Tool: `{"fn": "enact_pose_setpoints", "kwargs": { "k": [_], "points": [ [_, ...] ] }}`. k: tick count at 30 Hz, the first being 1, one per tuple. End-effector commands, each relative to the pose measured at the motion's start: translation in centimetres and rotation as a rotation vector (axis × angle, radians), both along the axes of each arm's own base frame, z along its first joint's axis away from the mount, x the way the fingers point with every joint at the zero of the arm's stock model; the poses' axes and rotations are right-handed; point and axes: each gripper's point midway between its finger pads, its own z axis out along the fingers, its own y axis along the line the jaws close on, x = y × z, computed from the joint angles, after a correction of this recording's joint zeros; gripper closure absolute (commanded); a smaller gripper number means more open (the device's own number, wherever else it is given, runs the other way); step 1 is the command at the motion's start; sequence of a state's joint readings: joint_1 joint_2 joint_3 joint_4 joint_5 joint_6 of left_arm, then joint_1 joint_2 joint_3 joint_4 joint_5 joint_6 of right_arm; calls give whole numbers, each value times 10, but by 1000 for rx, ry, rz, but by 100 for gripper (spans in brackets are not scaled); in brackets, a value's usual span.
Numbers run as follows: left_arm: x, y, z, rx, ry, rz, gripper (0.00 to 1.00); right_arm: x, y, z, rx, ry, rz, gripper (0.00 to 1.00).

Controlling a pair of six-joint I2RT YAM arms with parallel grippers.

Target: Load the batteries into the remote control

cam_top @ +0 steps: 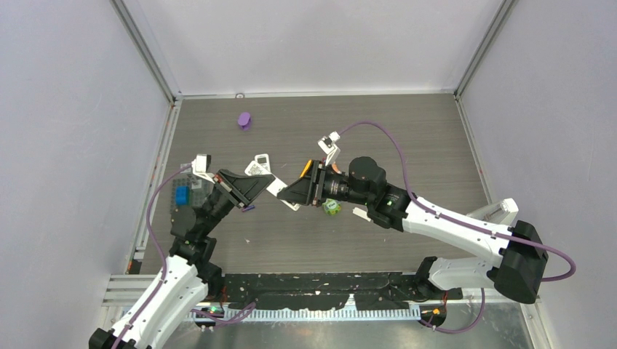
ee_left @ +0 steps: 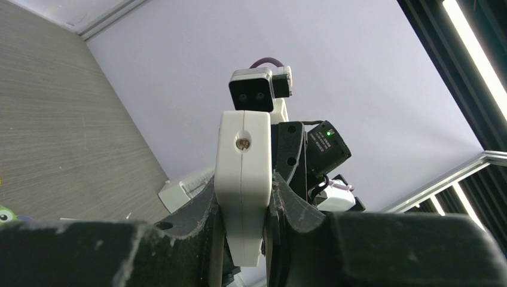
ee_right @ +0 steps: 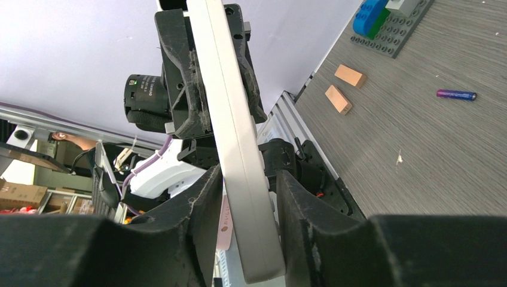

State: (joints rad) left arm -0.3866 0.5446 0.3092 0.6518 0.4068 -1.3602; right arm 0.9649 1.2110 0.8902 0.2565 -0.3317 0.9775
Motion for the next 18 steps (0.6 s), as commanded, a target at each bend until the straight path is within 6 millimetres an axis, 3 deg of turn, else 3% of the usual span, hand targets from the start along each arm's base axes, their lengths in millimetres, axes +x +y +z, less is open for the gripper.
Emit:
{"fn": "enact_pose_setpoints", "kwargs": {
  "k": [1, 8, 11, 13, 18],
  "points": [
    [-7, 11, 32, -73, -115, 49, 100, -3, 0, 1, 17, -9, 10, 61],
    [-7, 13, 32, -79, -116, 58, 100, -4, 0, 4, 29, -13, 15, 64],
    [-7, 12, 29, -71, -110, 54, 100, -3, 0, 9, 35, -20, 11, 38],
    [-7, 12, 27, -68, -107, 52, 100, -1, 0, 19, 48, -36, 2, 27],
    [-6, 11, 21, -61, -99, 53, 100, 0, -5, 26, 63, -53, -9, 18]
  ]
}}
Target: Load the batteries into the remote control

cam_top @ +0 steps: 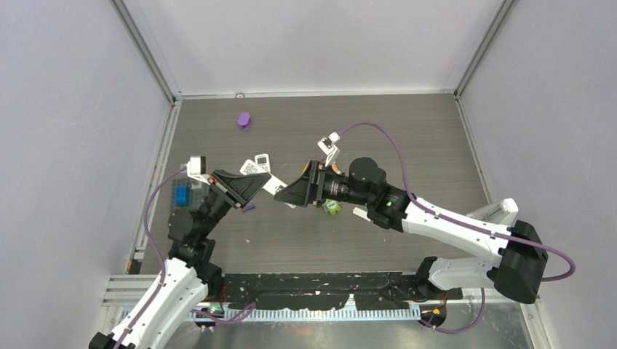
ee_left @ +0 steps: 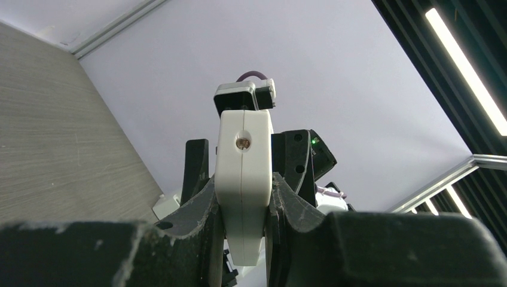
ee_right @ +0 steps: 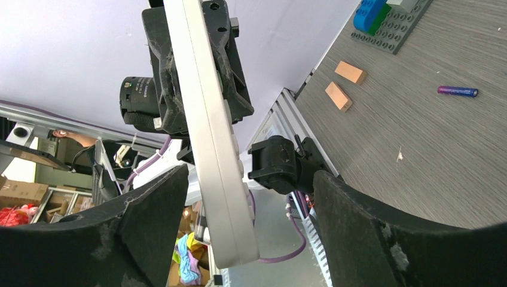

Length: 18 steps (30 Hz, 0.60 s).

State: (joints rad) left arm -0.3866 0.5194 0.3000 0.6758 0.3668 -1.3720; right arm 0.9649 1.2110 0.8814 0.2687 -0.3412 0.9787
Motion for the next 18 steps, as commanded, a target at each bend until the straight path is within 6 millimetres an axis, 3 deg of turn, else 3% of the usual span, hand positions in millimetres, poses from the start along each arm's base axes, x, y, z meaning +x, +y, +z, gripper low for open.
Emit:
{"fn": "enact_pose_setpoints", "kwargs": {
  "k": [1, 8, 18],
  "points": [
    [-5, 5, 11, -19, -73, 23, 100, 1, -6, 27, 60, -50, -19, 17],
    [-6, 5, 11, -14, -75, 28, 100, 3, -11, 25, 61, -38, -35, 24],
    [-6, 6, 10, -13, -74, 31, 100, 6, -7, 6, -7, -25, -27, 58]
  ]
}}
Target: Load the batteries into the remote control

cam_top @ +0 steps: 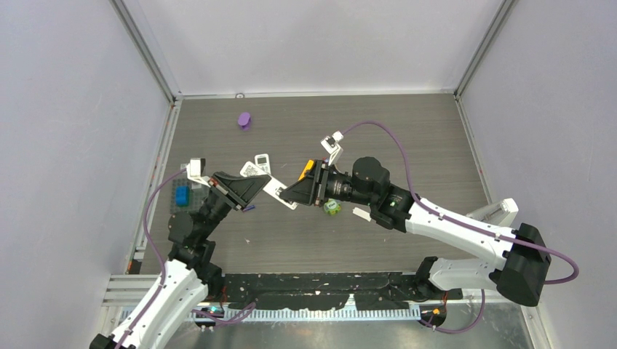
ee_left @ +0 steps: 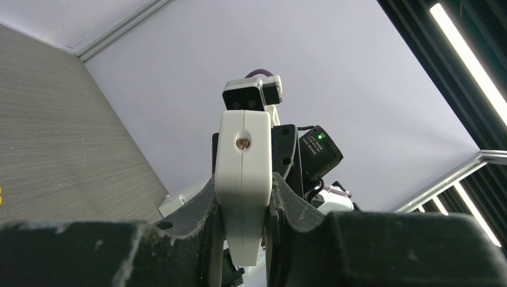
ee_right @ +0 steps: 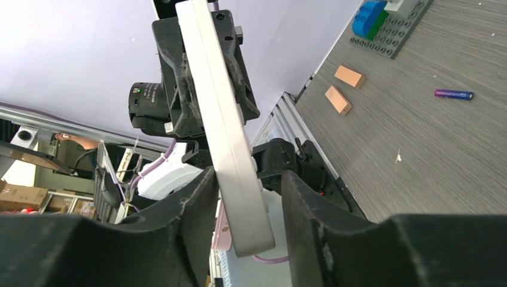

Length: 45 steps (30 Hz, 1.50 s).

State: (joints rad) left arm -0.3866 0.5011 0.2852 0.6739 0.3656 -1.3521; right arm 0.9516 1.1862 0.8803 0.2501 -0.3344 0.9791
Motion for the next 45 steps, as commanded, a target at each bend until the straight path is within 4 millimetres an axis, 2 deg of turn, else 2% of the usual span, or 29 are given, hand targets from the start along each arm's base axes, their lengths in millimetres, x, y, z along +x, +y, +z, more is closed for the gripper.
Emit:
{"fn": "enact_pose_setpoints", "kwargs": {
  "k": [1, 4, 8, 9, 10, 12, 14, 16, 19, 21, 23, 26, 28, 29, 30, 31, 32, 33, 34, 35, 36, 37, 38, 39, 40, 42, 45],
  "points": [
    [-4, 5, 14, -25, -60, 21, 100, 3, 0, 0, -22, -19, -6, 59],
    [-3, 4, 13, -21, -55, 24, 100, 4, 1, -2, -36, -23, -6, 67],
    [0, 5, 9, 4, -41, 40, 100, 9, -2, -3, -59, -36, -35, 69],
    [0, 5, 8, 15, -40, 49, 100, 10, -3, -5, -76, -33, -42, 65],
    [2, 6, 6, 30, -32, 59, 100, 14, -4, -3, -81, -46, -61, 50],
    [3, 8, 4, 64, -24, 90, 100, 18, -8, -1, -92, -62, -83, 33],
    [5, 14, 4, 107, -24, 136, 100, 23, -13, 4, -94, -87, -114, 21],
    [7, 21, 0, 167, -7, 194, 100, 31, -19, 4, -113, -104, -158, 17],
    [8, 40, -10, 281, 27, 311, 100, 44, -28, -8, -178, -113, -239, 15],
    [7, 57, -14, 344, 55, 403, 100, 52, -34, -24, -241, -96, -289, 15],
    [6, 79, -17, 402, 83, 516, 100, 65, -34, -47, -310, -75, -339, 17],
    [0, 117, -22, 471, 146, 688, 100, 78, -28, -65, -379, -68, -377, 20],
    [-6, 138, -22, 492, 169, 785, 100, 85, -16, -80, -442, -86, -375, 21],
    [-9, 145, -21, 499, 172, 810, 100, 88, -2, -85, -470, -92, -363, 22],
    [-12, 150, -19, 502, 168, 830, 100, 90, 2, -95, -522, -106, -360, 22],
    [-14, 153, -19, 508, 168, 845, 100, 91, 20, -101, -553, -114, -341, 23],
    [-18, 157, -18, 511, 165, 857, 100, 95, 26, -125, -633, -119, -335, 23],
    [-20, 160, -17, 515, 166, 870, 100, 92, 41, -118, -641, -138, -320, 23],
    [-22, 162, -17, 521, 164, 877, 100, 96, 48, -139, -707, -152, -314, 24],
    [-24, 165, -15, 527, 162, 888, 100, 95, 63, -131, -706, -189, -298, 25],
    [-27, 168, -13, 534, 161, 899, 100, 99, 70, -152, -775, -245, -275, 26],
    [-29, 172, -12, 540, 162, 911, 100, 95, 87, -144, -752, -286, -229, 26],
    [-32, 174, -9, 545, 154, 916, 100, 94, 100, -157, -781, -352, -147, 28],
    [-35, 175, -6, 555, 148, 919, 100, 91, 110, -161, -765, -388, -88, 29],
    [-39, 177, -3, 559, 140, 921, 100, 92, 117, -176, -795, -461, -17, 30],
    [-44, 179, -1, 579, 139, 923, 100, 84, 130, -190, -789, -574, 129, 30],
    [-47, 181, -4, 597, 148, 919, 100, 77, 138, -213, -807, -724, 308, 28]
  ]
}}
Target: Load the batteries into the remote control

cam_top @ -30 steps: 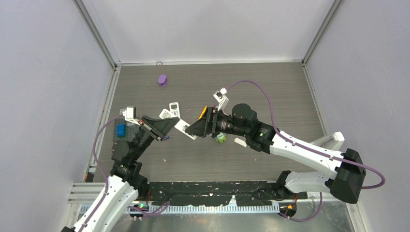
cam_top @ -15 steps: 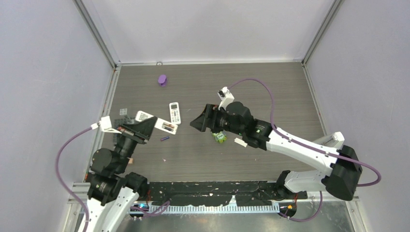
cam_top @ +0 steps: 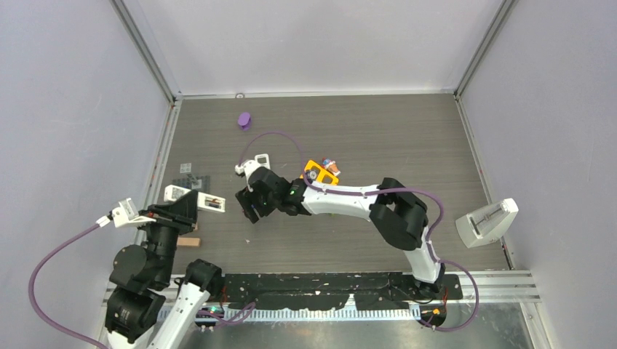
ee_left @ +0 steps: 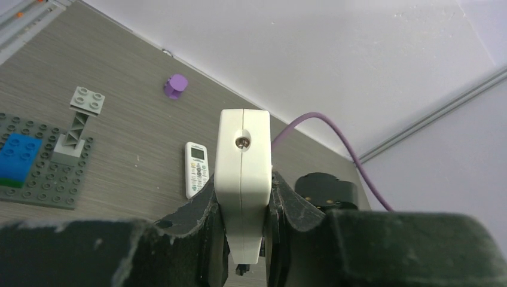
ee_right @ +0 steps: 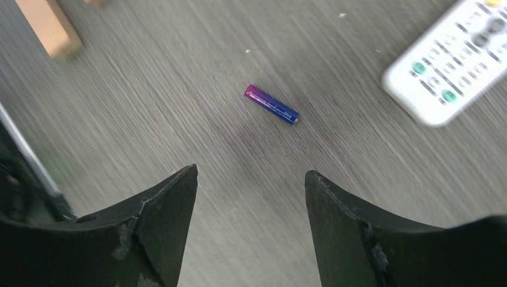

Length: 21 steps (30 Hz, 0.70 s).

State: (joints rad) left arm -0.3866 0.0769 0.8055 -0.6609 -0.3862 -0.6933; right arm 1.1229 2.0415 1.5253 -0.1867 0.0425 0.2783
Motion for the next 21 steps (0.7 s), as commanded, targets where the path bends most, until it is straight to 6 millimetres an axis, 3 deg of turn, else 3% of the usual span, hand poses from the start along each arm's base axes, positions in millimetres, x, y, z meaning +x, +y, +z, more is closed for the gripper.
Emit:
{"fn": "enact_pose_setpoints", "kwargs": {
  "k": [1, 6, 9, 16, 21],
  "points": [
    [-9, 11, 5, 35, -8, 33, 100, 2, 22, 3, -40, -199, 355, 28],
    [-7, 8, -2, 40, 11, 24, 100, 12, 24, -20, -108, -349, 504, 27],
    [-6, 7, -3, 42, 15, 19, 100, 24, 28, -20, -125, -399, 506, 27],
    [-3, 5, -7, 43, 26, 15, 100, 45, 33, -42, -174, -346, 523, 27],
    [-1, 5, -6, 45, 31, 17, 100, 38, 29, -67, -228, -278, 573, 33]
  ]
}}
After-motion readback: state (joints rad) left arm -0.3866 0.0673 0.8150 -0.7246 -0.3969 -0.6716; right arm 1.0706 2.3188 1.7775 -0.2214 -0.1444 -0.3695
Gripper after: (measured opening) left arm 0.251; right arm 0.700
